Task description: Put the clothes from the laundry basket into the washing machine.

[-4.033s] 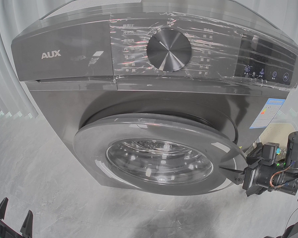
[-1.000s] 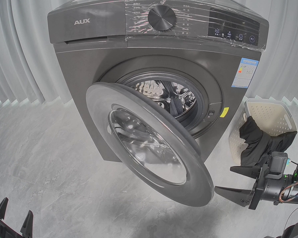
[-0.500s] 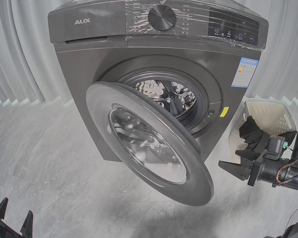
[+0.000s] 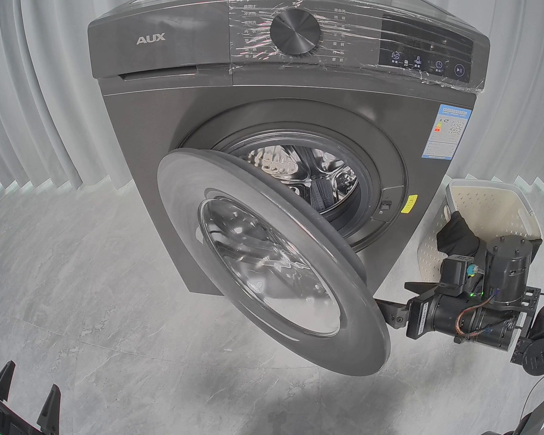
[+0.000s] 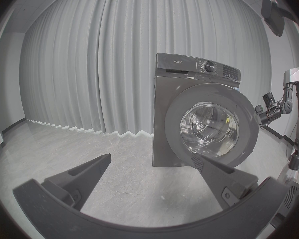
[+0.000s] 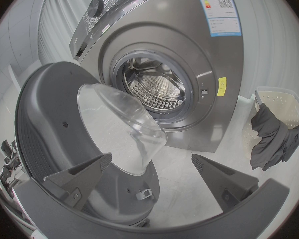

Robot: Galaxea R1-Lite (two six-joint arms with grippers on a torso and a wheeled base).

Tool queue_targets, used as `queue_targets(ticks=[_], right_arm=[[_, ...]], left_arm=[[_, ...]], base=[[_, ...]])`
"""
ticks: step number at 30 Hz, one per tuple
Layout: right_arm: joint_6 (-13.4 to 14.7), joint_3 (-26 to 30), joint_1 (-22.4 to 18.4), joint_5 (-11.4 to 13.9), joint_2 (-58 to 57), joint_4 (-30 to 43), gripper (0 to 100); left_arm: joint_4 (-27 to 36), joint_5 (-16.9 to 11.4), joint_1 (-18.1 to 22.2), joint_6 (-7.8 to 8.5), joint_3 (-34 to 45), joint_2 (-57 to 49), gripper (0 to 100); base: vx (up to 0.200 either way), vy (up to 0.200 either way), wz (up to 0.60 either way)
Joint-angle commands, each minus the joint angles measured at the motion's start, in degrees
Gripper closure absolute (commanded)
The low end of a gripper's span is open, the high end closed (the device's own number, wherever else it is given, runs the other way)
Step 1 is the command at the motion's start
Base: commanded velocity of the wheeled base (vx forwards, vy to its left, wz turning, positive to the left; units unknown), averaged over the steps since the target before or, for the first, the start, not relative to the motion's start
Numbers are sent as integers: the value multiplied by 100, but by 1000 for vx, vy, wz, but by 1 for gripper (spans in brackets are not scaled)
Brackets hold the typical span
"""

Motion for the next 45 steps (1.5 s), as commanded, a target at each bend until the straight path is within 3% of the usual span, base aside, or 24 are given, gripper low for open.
queue_targets(ticks=[1,8,23,30,35,40,45], right_arm=[[-3,70,219,-2,162,-3,0],[58,123,632,77,101,-20,0],[41,-352,-106,-196,444,-20,0],[49,-940,-177,-336,1199,-328,0],[49,-1477,-168,-468,2034,-785,0],[49,-2057,-177,-494,2676,-785,0],[49,-2232,-115,-494,2957,-829,0]], left_arm=[[0,-2,9,0,92,-92,0],[0,-2,1,0,92,-92,0],[0,-2,1,0,92,-92,0],[0,-2,1,0,92,-92,0],[0,-2,1,0,92,-92,0],[0,-2,1,0,92,-92,0],[0,-2,1,0,92,-92,0]], base=[[0,0,0],[0,0,0],[0,0,0],[-171,0,0],[0,0,0],[0,0,0],[0,0,0]])
